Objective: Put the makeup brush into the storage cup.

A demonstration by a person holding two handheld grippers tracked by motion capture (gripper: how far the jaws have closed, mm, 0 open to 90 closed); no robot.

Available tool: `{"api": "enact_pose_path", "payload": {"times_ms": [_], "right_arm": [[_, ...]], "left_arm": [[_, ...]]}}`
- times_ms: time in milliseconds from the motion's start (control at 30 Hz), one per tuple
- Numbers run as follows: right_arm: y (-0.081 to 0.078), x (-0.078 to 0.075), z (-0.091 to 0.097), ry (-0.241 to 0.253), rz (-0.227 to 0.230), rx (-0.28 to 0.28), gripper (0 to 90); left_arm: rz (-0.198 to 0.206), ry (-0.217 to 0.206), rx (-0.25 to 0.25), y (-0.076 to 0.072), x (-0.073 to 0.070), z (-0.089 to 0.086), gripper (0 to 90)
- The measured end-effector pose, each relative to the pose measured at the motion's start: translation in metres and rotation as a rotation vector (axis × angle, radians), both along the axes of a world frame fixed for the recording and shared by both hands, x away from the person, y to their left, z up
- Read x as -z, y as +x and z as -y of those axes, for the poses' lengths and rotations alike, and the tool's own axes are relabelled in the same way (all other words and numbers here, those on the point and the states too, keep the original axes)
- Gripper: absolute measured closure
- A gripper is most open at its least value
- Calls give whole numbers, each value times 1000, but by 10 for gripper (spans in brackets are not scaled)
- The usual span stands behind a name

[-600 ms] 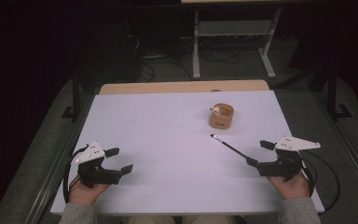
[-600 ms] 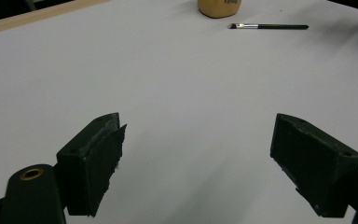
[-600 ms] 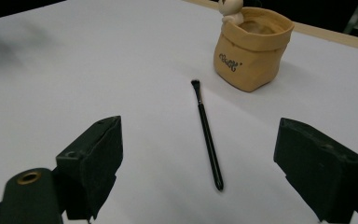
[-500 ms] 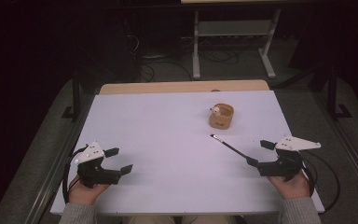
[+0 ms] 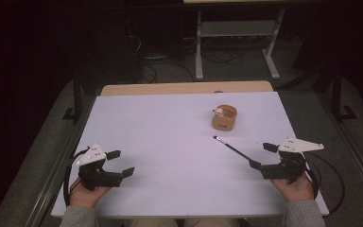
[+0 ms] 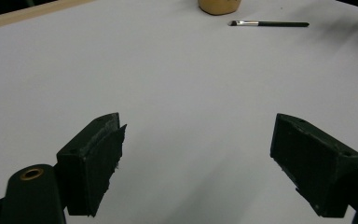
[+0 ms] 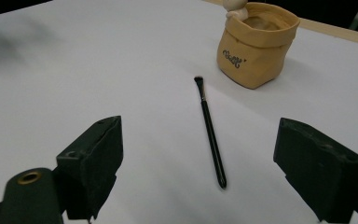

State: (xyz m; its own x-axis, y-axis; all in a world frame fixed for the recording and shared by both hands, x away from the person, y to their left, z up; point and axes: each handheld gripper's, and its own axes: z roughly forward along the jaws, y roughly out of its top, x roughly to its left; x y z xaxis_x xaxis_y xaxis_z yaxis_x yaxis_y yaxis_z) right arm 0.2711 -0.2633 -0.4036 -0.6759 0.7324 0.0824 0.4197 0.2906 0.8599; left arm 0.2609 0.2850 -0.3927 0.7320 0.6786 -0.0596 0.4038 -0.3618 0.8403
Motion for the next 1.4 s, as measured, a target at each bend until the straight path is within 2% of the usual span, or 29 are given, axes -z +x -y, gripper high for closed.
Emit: {"api": "enact_pose_path", "payload": {"times_ms": [400,533,767,867,1200,1400], "right_arm": [[0,-2,1,-4,-10,2,149],[1,-1,-1,-25,-31,-2,154],[4,-5,-5,-41,-37,-15,165],[6,-7,-6,-56,-58,-18,165],[21,-15,-5,-66,-88,-34,180],[34,-22,-9,-96,-99,-45,189]], "left_arm": [[-12,8,8,1,2,1,161],[-12,9,9,1,2,2,160],[-18,8,11,2,3,3,160],[-18,10,12,2,3,4,160],[-15,15,10,1,3,3,161],[-14,15,9,1,3,4,160]]}}
